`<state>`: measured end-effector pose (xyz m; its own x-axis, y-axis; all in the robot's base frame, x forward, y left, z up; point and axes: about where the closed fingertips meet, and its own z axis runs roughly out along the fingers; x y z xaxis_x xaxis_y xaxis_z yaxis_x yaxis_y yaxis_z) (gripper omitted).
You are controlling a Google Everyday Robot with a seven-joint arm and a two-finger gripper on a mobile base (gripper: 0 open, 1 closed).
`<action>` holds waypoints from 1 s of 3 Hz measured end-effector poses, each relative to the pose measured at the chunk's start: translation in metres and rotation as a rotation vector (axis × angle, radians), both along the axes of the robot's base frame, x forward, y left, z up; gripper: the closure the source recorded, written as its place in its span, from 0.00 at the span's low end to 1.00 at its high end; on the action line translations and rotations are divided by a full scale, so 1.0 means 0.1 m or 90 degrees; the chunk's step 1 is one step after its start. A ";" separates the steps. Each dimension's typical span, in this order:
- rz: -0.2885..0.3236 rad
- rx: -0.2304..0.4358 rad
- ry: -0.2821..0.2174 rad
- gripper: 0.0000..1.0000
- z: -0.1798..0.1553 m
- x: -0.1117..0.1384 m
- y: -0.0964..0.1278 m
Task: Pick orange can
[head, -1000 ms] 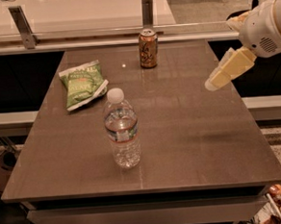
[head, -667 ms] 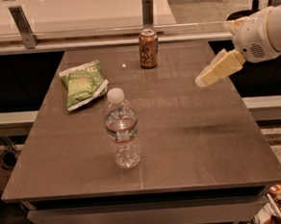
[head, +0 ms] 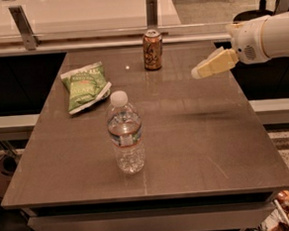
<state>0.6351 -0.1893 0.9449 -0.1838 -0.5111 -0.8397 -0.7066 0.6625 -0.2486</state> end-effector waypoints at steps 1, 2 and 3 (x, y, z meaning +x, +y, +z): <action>0.000 0.000 0.000 0.00 0.00 0.00 0.00; 0.015 0.025 -0.008 0.00 -0.04 0.22 0.11; 0.033 0.067 -0.025 0.00 -0.08 0.53 0.30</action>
Offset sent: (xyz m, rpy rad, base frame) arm 0.0570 0.0227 -0.0085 0.1011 -0.0343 0.0542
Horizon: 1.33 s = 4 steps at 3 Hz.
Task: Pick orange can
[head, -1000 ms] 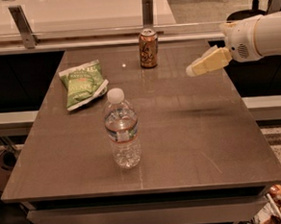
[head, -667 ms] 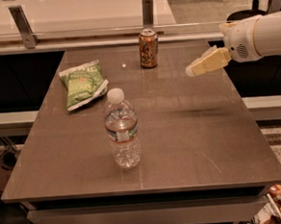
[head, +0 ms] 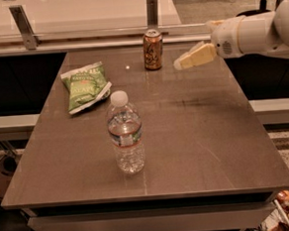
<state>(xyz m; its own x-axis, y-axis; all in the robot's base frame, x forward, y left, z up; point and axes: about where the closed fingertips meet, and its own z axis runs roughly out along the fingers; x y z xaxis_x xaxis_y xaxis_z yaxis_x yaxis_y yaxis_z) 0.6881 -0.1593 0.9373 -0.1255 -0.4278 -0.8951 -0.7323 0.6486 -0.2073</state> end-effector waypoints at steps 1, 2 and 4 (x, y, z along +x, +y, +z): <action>0.029 0.036 -0.004 0.00 -0.08 0.27 0.26; 0.048 0.050 0.004 0.00 -0.18 0.48 0.51; 0.047 0.043 0.005 0.00 -0.34 0.80 0.83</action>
Offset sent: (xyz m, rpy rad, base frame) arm 0.0734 0.0783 -0.0279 0.1025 0.0185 0.1059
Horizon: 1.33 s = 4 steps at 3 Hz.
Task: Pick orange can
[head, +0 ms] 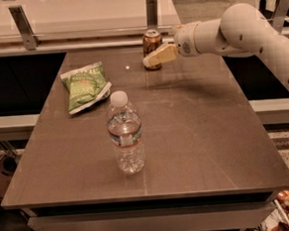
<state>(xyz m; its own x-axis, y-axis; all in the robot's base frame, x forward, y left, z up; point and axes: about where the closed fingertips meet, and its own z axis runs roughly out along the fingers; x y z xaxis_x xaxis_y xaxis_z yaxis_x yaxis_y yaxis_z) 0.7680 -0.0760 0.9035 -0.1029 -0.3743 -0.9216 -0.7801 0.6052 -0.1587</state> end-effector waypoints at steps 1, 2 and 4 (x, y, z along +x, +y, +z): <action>0.003 0.020 0.005 0.00 -0.10 0.12 0.09; 0.011 0.057 0.007 0.17 -0.18 0.22 0.18; 0.022 0.083 0.007 0.64 -0.22 0.28 0.28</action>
Offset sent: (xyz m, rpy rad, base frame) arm 0.0336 0.0226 -0.0253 0.1622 0.0098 0.0258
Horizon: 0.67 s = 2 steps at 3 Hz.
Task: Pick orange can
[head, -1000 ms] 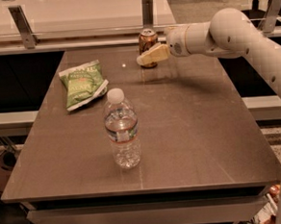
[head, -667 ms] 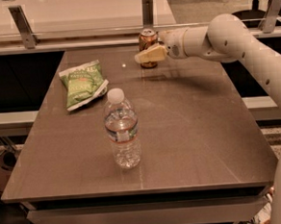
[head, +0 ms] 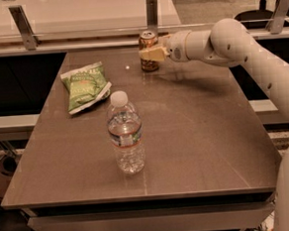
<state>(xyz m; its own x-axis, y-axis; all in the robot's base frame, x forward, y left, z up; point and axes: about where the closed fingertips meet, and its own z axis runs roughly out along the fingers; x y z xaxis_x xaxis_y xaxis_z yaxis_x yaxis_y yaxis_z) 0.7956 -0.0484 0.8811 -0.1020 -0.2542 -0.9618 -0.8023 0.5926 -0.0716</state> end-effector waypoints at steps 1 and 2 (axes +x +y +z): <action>0.003 0.000 0.001 0.87 -0.01 0.00 0.03; 0.005 0.001 0.002 1.00 -0.02 0.00 0.06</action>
Offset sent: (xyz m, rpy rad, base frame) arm 0.0000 0.0028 -0.0009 0.0006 0.0014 0.0039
